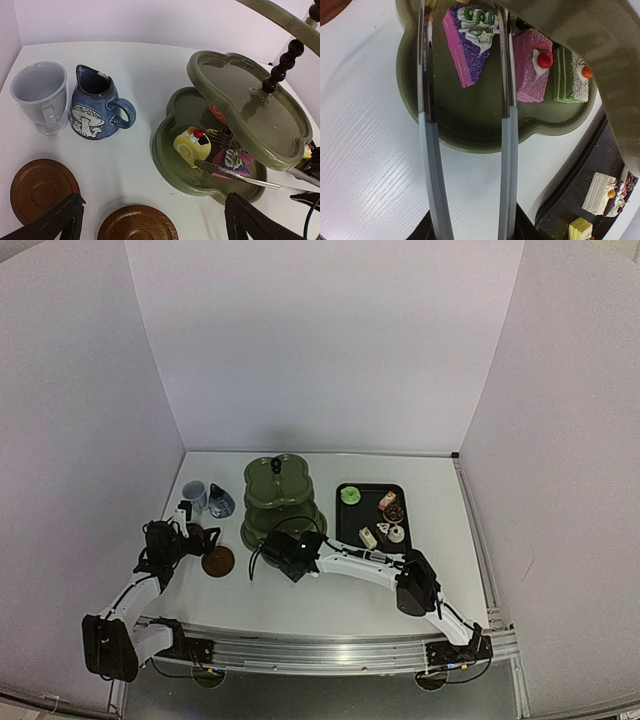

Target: Serve the afternoon tea

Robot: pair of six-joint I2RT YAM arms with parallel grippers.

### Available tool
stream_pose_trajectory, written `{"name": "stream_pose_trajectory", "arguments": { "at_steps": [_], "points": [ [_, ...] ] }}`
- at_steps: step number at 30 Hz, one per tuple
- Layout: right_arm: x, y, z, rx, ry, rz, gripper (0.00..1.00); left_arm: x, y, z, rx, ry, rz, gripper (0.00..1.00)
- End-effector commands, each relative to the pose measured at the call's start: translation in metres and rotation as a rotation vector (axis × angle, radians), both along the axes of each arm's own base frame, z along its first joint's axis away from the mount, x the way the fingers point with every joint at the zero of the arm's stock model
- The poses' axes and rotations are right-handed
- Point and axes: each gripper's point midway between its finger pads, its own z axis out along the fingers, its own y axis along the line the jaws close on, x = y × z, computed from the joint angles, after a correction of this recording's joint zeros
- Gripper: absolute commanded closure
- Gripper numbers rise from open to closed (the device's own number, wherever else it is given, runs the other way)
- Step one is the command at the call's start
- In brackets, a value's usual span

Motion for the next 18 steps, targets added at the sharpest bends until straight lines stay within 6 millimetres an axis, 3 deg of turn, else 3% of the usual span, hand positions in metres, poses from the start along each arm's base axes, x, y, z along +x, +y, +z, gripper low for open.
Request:
{"name": "stream_pose_trajectory", "arguments": {
  "at_steps": [1, 9, 18],
  "points": [
    [0.005, 0.001, 0.056, 0.125, -0.05, -0.04, 0.64, 0.002, 0.0, 0.011, -0.001, -0.044, -0.01, 0.02],
    [-0.014, -0.011, 0.077, 0.168, 0.006, -0.006, 0.65, 0.002, -0.001, 0.011, -0.002, -0.042, -0.013, 0.02],
    [-0.049, -0.023, 0.079, 0.201, 0.15, 0.068, 0.66, 0.002, -0.001, 0.011, -0.001, -0.044, -0.013, 0.02]
  ]
}}
